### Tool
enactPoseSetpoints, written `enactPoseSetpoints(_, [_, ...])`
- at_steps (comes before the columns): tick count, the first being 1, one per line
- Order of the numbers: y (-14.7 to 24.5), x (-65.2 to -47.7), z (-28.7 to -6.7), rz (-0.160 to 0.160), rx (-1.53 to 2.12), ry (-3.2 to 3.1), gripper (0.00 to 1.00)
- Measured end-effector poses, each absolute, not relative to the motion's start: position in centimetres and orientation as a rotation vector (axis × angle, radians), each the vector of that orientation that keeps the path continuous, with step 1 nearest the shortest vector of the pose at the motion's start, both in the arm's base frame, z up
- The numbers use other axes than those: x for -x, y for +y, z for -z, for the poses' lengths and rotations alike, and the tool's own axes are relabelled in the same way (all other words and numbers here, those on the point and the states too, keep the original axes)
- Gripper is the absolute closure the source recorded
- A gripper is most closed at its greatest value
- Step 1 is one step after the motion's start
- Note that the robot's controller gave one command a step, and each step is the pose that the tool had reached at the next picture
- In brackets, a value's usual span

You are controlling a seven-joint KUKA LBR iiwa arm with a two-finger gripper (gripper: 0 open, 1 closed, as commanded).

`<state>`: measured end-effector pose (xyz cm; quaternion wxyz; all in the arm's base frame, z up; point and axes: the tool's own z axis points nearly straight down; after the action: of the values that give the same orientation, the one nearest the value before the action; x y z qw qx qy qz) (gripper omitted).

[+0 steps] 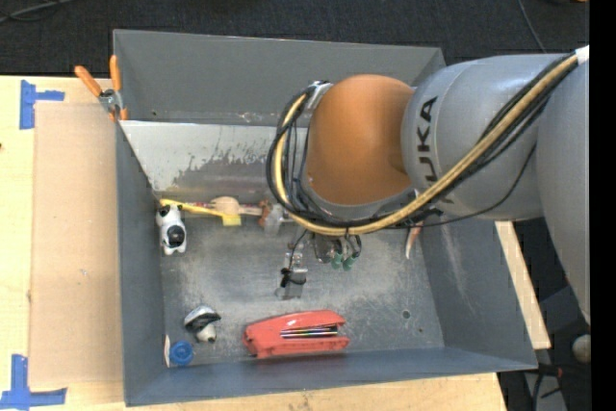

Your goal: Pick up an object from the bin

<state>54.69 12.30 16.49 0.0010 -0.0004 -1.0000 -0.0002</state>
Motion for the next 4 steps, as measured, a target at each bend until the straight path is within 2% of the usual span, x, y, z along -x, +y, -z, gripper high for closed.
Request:
enactPoseSetpoints(1, [8.4, -49.3, -8.4, 0.002, -0.194, -3.134, 0.0])
enactPoseSetpoints(2, [7.0, -48.6, -13.2, 0.002, -0.249, -3.134, 0.0])
enactPoseSetpoints(3, [10.4, -47.4, -10.8, 0.003, -0.157, -3.126, 0.0])
enactPoseSetpoints(4, [9.0, -47.4, -7.2, 0.01, -0.02, -3.166, 0.0])
